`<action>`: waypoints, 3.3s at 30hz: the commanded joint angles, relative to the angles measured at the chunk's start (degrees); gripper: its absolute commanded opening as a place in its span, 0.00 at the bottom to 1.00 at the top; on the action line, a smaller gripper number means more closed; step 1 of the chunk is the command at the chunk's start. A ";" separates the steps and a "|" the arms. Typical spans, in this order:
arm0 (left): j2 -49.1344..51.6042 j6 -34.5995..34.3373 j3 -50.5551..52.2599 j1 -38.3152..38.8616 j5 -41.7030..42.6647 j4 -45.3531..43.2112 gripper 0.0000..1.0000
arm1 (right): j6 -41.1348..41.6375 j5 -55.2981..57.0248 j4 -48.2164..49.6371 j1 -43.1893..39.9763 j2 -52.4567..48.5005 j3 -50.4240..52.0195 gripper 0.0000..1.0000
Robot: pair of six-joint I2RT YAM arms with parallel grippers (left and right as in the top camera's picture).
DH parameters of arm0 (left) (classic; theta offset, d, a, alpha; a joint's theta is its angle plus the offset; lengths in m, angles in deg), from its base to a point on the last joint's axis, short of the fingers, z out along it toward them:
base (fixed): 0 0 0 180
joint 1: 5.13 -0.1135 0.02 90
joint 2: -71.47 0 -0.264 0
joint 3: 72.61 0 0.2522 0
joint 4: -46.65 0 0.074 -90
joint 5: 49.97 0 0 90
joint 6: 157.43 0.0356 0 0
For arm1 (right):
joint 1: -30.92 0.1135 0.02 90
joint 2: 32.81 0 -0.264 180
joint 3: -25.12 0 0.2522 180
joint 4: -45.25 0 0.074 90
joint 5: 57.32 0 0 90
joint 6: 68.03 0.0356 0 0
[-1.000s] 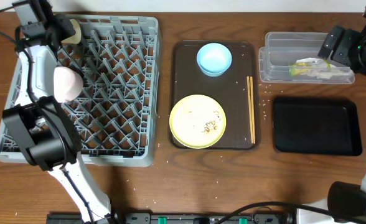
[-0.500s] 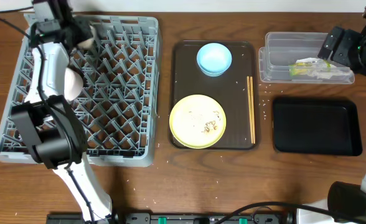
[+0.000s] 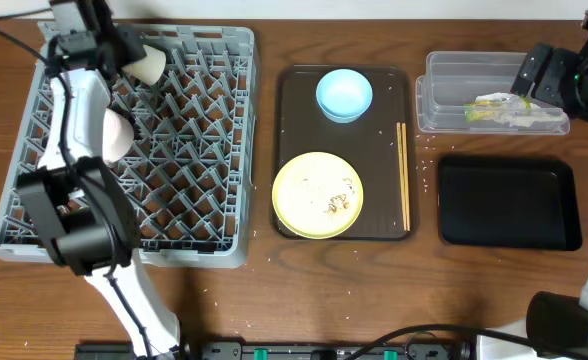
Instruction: Sort waste into correct bins and load items into the dishwasher
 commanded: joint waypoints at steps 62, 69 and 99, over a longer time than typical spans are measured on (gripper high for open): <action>-26.80 -1.36 -1.05 -3.50 12.87 17.59 0.63 | 1.46 -17.75 -0.37 0.57 -0.13 -0.04 0.99; -36.57 -1.40 -1.05 -8.02 12.94 36.81 0.76 | 1.42 -20.00 2.08 5.49 -0.42 -0.04 0.99; -25.94 -3.06 -1.03 31.54 7.72 53.20 0.82 | -1.55 -7.50 1.51 10.40 -2.58 -0.04 0.99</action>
